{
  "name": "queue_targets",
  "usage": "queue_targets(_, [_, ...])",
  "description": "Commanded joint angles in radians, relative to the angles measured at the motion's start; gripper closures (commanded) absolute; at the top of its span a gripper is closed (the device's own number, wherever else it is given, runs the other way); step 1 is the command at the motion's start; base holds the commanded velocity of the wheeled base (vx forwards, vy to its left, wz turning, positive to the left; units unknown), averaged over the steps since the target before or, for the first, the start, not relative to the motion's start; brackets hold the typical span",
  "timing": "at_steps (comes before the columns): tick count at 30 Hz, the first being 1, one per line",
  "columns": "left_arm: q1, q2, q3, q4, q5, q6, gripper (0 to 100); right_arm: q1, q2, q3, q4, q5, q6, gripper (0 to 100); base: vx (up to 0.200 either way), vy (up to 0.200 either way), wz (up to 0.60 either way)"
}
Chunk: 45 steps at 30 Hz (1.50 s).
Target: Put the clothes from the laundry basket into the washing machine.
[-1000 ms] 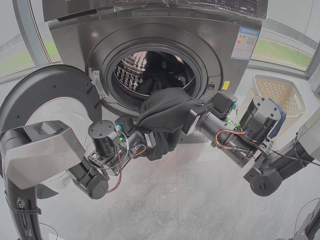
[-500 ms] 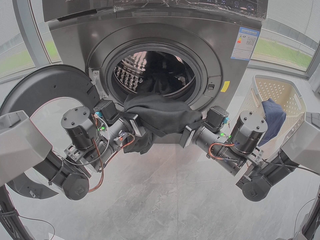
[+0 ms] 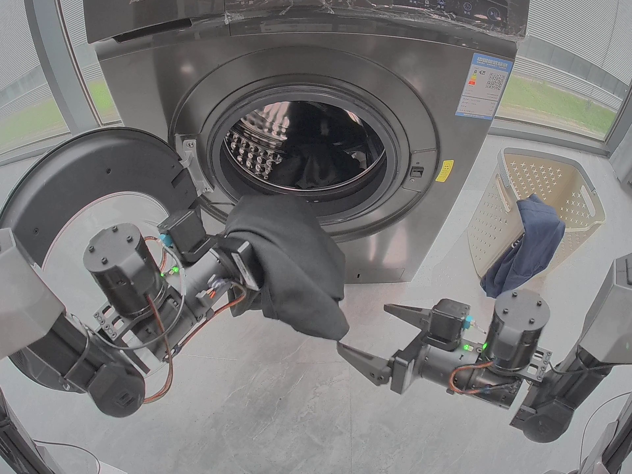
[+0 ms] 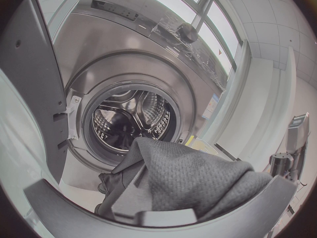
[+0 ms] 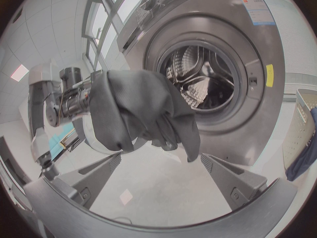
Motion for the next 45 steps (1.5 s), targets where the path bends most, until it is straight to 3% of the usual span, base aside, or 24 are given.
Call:
queue_targets(1, [-0.016, -0.086, 0.144, -0.065, -0.041, 0.002, 100, -0.038, -0.081, 0.151, -0.053, 0.039, -0.004, 0, 0.0, 0.0, 0.0])
queue_targets(4, [-0.033, -0.101, 0.178, -0.066, -0.032, 0.014, 100, -0.097, -0.087, 0.158, -0.099, 0.058, 0.003, 0, 0.0, 0.0, 0.0])
queue_targets(8, [-0.033, -0.103, 0.238, -0.066, -0.031, 0.074, 100, -0.204, -0.099, 0.143, -0.1, 0.061, 0.003, 0, 0.0, 0.0, 0.0])
queue_targets(12, [-0.039, -0.095, 0.25, -0.068, -0.034, 0.094, 100, -0.247, -0.101, 0.112, -0.1, 0.061, 0.003, 0, 0.0, 0.0, 0.0])
queue_targets(19, [-0.042, -0.071, 0.257, -0.065, -0.035, 0.104, 100, -0.249, -0.071, 0.085, -0.102, 0.053, 0.006, 0, 0.114, 0.0, 0.0])
queue_targets(39, [-0.05, -0.043, 0.257, -0.066, -0.034, 0.114, 100, -0.181, -0.055, 0.151, -0.1, 0.055, 0.005, 0, 0.2, 0.0, 0.0])
queue_targets(45, [-0.065, -0.045, 0.261, -0.068, -0.034, 0.114, 100, -0.161, -0.052, 0.151, -0.1, 0.053, 0.006, 0, 0.0, 0.0, 0.0])
